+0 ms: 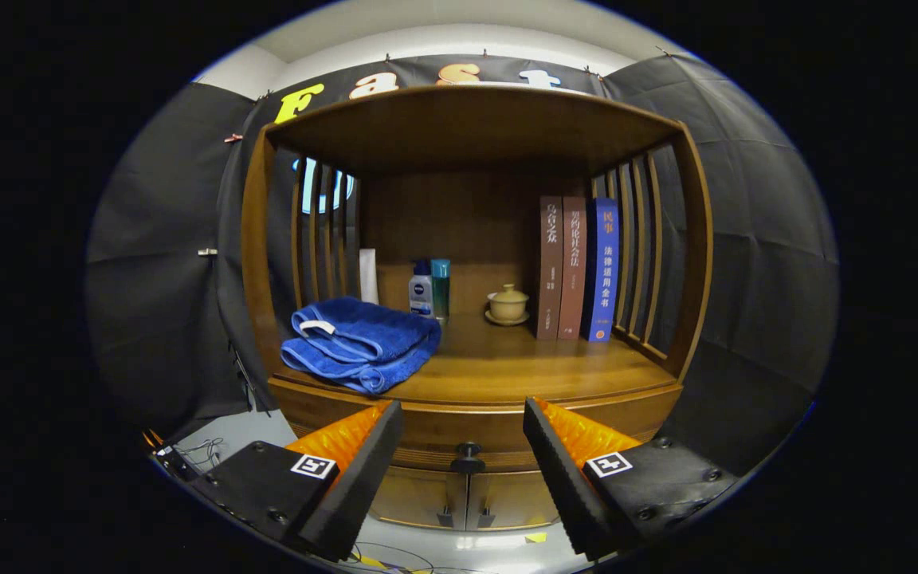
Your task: Pull open the drawer, take out the items inside it, and place them on the countertop above the cabinet.
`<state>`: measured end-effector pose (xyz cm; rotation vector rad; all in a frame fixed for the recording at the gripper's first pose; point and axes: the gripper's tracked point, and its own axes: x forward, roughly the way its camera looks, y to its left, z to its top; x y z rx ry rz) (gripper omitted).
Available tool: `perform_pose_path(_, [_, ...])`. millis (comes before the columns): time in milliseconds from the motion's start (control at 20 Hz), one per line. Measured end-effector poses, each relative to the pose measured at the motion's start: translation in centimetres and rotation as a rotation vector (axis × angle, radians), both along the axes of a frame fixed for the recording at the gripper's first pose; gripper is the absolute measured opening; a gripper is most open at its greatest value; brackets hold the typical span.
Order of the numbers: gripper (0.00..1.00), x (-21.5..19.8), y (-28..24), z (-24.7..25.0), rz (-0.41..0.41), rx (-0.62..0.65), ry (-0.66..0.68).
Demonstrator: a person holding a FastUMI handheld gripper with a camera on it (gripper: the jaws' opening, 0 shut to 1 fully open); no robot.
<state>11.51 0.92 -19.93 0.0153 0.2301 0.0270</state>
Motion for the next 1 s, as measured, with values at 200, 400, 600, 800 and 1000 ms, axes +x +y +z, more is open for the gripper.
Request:
perform_pose_path(200, [0.99,1.8,-0.1,-3.8,-0.007,0.004,0.053])
perform_pose_path(400, [0.98,4.2,0.1,-7.6,-0.026,0.004,0.124])
perform_pose_path(600, [0.92,5.8,0.5,-11.3,-0.033,0.019,0.193])
perform_pose_path(800, [0.8,6.9,0.5,-13.6,-0.033,0.004,0.244])
perform_pose_path(1000, [0.44,6.8,0.5,-14.2,-0.034,-0.007,0.279])
